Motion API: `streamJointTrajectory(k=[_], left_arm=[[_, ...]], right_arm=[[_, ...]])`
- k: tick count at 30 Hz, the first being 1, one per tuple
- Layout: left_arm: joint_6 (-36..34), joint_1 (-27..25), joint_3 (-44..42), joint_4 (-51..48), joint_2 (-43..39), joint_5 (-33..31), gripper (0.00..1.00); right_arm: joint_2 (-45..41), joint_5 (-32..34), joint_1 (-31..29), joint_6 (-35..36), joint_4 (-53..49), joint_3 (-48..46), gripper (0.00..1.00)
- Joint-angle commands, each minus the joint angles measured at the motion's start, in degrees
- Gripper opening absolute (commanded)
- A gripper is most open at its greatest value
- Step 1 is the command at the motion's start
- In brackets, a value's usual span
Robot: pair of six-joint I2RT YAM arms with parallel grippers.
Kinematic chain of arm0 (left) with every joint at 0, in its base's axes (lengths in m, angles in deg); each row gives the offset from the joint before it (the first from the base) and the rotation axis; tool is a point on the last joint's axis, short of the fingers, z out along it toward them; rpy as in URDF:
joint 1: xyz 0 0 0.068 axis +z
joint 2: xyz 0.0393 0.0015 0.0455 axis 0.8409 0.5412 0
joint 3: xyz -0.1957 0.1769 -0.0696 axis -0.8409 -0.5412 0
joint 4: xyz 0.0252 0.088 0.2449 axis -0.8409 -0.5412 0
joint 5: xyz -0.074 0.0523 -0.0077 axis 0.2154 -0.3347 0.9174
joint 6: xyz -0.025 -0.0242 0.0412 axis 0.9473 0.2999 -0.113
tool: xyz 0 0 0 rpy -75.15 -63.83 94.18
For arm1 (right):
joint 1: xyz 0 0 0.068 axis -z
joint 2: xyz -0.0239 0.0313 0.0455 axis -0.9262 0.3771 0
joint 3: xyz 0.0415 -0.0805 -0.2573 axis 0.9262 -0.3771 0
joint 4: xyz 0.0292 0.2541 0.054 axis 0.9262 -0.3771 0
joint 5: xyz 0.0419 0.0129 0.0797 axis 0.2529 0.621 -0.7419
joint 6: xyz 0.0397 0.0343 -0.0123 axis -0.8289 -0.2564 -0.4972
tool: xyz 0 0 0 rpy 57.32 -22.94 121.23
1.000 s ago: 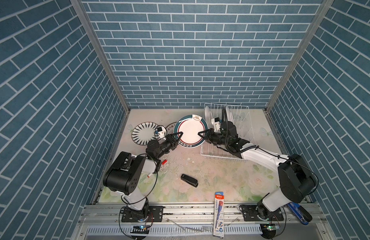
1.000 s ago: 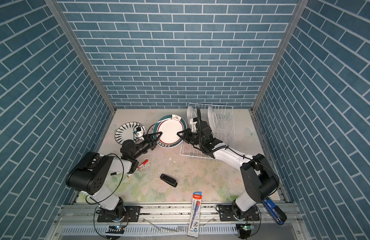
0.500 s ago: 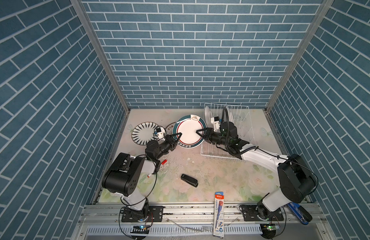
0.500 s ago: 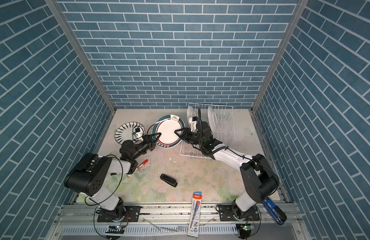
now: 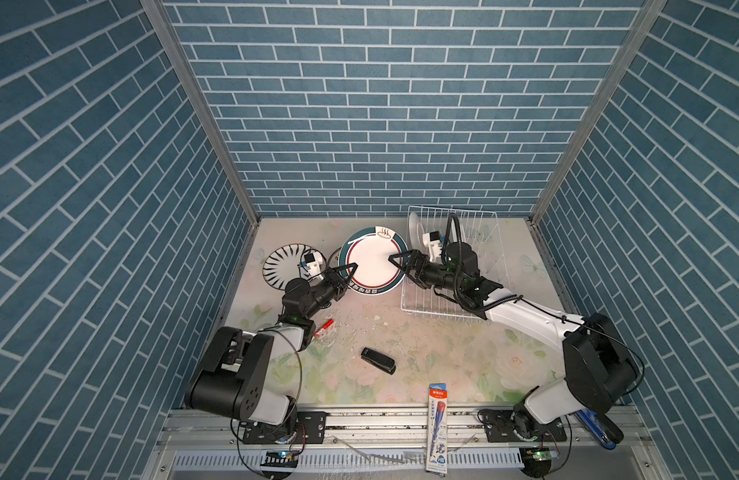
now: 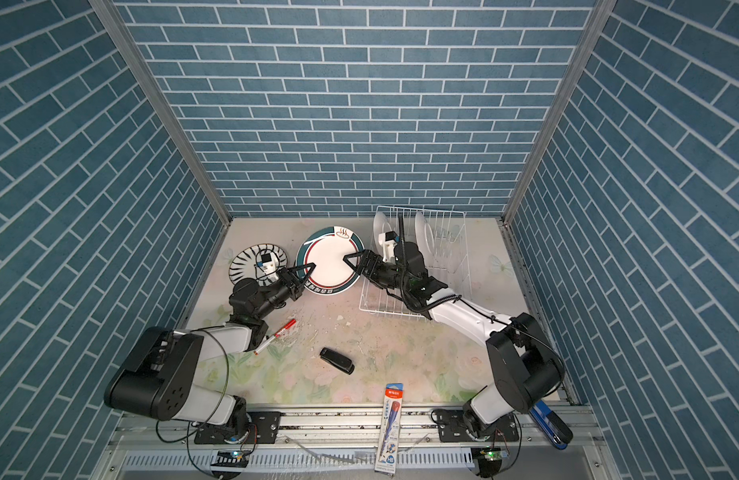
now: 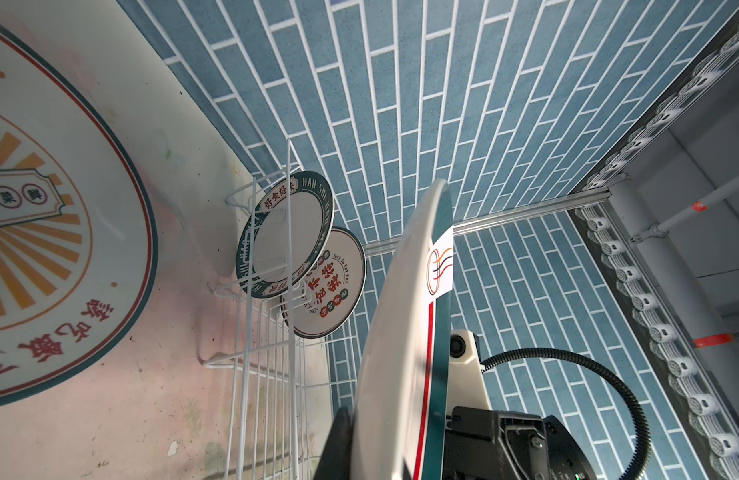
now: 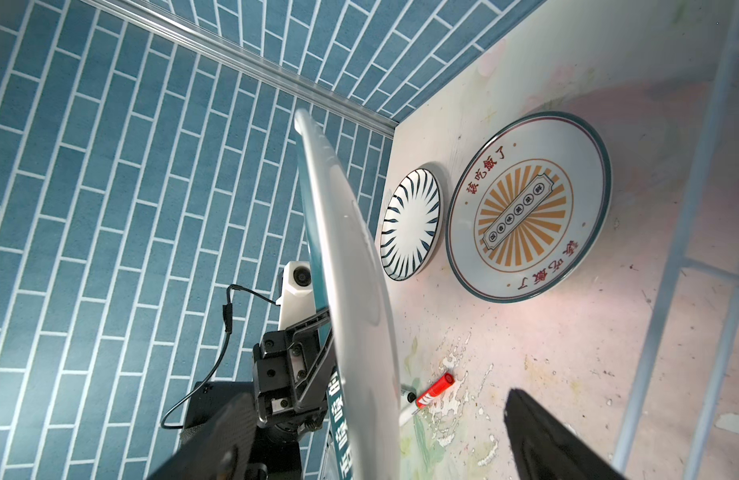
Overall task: Unload the plates from the dish rack
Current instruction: 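Close the left gripper on the white plate's rim beside the right gripper, then open the right gripper and draw it back while the left gripper carries the plate away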
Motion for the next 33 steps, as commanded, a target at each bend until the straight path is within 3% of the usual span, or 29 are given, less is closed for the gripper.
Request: streamJointTrajectory(k=[1,6,12,27,33], left_arm=[[-8.75,0.34,3.15,-13.11,-6.16,-0.63,0.00],[-18.91,0.34,5.58,-32.09,-15.64,-5.74,0.00],[-25.73,0.39,8.49,-43.92,-20.47,-9.38,0.00],[-28.60,3.69,10.98,-46.53,-15.84,-12.33,0.00],[-29.96,4.52,12.94,-45.41,-11.27,-14.22,0.00]], right_arm=[[-2.28,1.03,0.50,2.22,-1.15,-0.95,0.96],[-3.25,0.80,1.07,2.34,-1.16,-1.28,0.96],[-3.89,0.80,2.03,2.73,-1.32,-1.38,0.96],[-7.27,0.79,4.37,2.96,-2.29,-3.62,0.96],[-10.62,6.97,4.84,7.43,-10.49,-2.80,0.96]])
